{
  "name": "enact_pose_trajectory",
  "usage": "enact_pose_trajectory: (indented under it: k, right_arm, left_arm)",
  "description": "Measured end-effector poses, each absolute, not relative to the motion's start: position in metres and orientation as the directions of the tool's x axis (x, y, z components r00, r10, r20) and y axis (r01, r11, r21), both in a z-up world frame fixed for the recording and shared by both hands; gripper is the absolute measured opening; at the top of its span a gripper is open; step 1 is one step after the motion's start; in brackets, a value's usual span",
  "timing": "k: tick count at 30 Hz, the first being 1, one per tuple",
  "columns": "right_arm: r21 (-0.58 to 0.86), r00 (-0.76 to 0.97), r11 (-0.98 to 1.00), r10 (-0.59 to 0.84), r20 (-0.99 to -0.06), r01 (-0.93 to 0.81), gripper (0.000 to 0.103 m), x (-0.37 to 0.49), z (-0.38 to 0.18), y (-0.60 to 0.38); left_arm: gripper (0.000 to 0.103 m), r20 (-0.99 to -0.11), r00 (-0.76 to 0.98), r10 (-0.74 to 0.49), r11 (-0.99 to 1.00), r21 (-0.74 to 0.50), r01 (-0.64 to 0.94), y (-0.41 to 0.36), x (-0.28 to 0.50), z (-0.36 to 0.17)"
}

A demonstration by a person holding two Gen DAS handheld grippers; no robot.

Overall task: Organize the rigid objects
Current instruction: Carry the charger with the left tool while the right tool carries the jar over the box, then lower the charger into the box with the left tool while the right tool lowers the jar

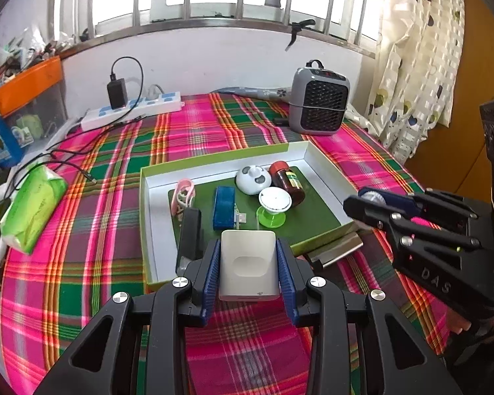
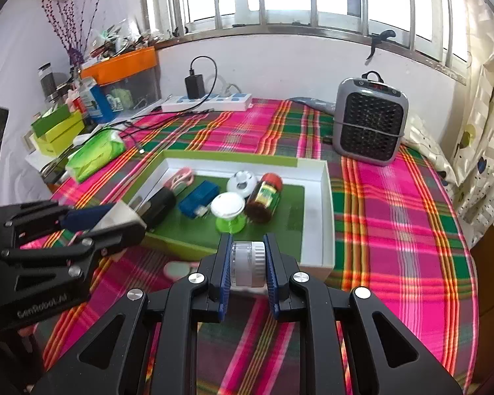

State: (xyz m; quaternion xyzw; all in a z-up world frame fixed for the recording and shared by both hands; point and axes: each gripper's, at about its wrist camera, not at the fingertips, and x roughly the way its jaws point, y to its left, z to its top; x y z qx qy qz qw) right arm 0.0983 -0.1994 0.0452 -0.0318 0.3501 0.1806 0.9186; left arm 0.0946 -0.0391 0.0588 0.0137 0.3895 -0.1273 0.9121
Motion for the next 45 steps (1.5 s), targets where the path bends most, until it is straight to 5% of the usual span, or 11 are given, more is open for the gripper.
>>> enact_pose_trajectory:
  k: [45]
  right_arm:
    - [0.041, 0.633, 0.953, 0.232, -0.738, -0.301, 0.02, 0.23, 0.014, -0.21]
  left_arm:
    - [0.032, -0.765, 0.602, -0.231, 0.965, -0.102, 0.24, -0.056, 0.156, 0.019]
